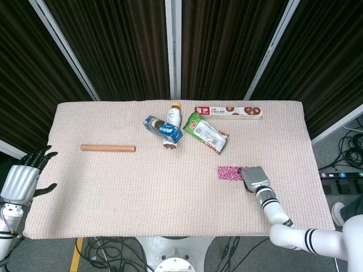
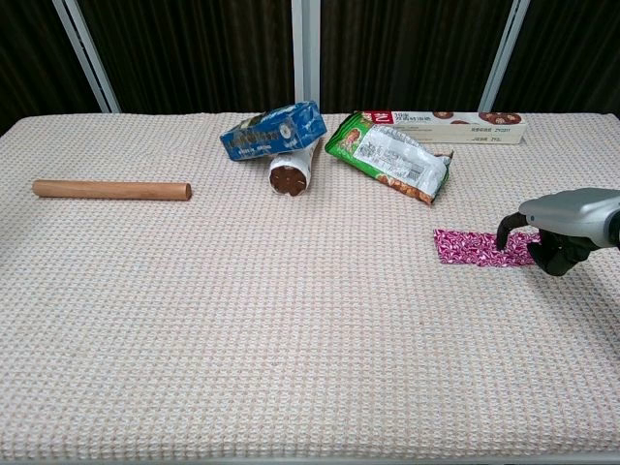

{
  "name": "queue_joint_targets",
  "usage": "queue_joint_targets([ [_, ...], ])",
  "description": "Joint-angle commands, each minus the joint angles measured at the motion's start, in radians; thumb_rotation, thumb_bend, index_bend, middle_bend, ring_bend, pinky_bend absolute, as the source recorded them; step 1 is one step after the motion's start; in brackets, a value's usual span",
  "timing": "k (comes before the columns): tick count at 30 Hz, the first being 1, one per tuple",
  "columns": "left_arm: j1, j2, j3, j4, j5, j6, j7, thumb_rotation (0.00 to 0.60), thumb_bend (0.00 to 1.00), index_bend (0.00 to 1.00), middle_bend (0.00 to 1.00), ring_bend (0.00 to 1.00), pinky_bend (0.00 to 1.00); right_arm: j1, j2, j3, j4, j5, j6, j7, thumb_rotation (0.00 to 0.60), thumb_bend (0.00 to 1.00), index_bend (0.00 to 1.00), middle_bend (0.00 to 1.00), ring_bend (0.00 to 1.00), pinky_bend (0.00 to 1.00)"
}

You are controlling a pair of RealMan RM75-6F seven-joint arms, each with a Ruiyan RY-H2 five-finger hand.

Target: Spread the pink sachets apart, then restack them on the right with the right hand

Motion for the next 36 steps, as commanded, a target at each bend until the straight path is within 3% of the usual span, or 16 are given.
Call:
queue_joint_targets([
  [1,0.0,0.001,0.0,-0.001,0.0,0.001,0.0,0.6,0.09,0.25,0.22,0.19,0.29,-0.003,0.005,-0.003,0.001,0.002,0.0,0.002,0.6,0.71,0.26,1.0,1.0,0.95],
  [22,-0.004,0.003,-0.001,-0.013,0.004,0.0,0.013,0.6,0.09,0.25,0.22,0.19,0.29,-0.03,0.051,-0.012,-0.012,-0.025,-0.001,0.04,0.6,0.71,0.27,1.0,1.0,0.95],
  [36,0.001,0.008,-0.004,-0.007,-0.003,0.005,-0.001,0.6,0.09,0.25,0.22,0.19,0.29,0.006,-0.011,0.018,-0.019,-0.025,0.001,0.011,0.6,0.71,0.27,1.0,1.0,0.95],
])
